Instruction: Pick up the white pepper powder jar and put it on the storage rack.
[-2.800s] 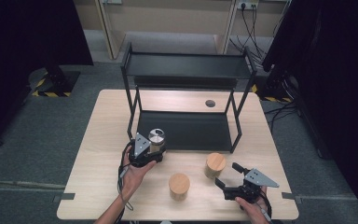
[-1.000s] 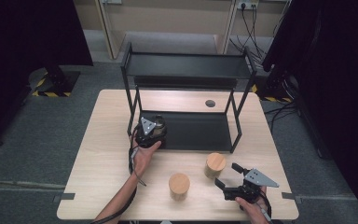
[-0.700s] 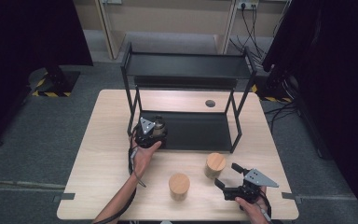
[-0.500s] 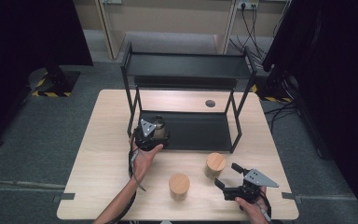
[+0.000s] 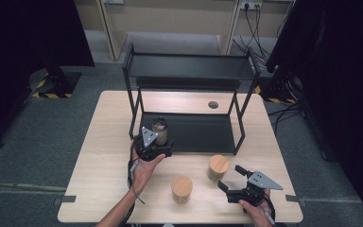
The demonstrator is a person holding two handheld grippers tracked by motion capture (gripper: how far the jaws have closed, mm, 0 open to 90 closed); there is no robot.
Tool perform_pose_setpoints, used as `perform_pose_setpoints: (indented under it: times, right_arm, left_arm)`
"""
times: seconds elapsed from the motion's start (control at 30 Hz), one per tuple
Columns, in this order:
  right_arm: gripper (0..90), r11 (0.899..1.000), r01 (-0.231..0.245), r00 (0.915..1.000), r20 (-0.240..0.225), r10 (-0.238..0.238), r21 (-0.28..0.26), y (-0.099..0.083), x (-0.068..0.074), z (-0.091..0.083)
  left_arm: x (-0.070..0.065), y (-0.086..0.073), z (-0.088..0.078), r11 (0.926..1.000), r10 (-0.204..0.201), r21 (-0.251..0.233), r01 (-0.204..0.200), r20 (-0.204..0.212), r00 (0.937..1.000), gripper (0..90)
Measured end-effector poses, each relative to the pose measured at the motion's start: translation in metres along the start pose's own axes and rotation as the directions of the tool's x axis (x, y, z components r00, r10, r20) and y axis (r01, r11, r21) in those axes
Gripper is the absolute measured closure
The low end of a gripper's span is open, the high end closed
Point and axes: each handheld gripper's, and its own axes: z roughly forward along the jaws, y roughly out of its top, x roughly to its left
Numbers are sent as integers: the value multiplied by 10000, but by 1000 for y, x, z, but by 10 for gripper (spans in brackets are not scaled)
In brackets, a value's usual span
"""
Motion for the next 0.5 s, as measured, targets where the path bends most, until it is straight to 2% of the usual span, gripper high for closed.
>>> perform_pose_setpoints:
  times: [0.23,0.5]
  right_arm:
    - [9,10000,8,10000,-13,-8,19,0,0,0]
    - [9,10000,6,10000,-18,-6,18,0,1,1]
  left_arm:
    - [3,-6,-18,9999,26,-146,-23,228,9997,45]
    - [5,-14,-31,9996,-74,-275,88,502,9987,45]
